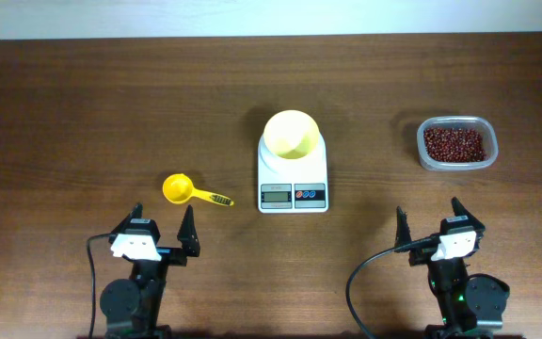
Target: Scoop item into bowl and weigh 50g on scale
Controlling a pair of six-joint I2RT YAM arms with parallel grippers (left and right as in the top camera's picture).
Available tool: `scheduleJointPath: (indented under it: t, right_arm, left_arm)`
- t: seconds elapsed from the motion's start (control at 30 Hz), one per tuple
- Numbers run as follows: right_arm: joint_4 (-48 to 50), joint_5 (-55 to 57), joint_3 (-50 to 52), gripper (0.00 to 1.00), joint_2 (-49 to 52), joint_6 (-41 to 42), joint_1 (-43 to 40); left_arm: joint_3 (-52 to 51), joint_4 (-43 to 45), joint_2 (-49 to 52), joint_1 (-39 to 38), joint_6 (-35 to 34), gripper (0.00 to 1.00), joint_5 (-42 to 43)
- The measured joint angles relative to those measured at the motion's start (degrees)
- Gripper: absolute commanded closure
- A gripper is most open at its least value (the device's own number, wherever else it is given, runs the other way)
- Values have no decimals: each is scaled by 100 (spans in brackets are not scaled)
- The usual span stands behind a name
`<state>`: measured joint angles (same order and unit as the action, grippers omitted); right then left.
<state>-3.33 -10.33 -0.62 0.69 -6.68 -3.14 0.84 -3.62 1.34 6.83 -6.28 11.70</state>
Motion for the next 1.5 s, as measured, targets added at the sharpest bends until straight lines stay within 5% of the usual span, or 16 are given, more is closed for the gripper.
scheduleJointPath:
  t: [1.5]
  right_arm:
    - [0,0,0,1,0,-2,0]
  left_arm:
    - [-2,216,2,0,33,1,-269]
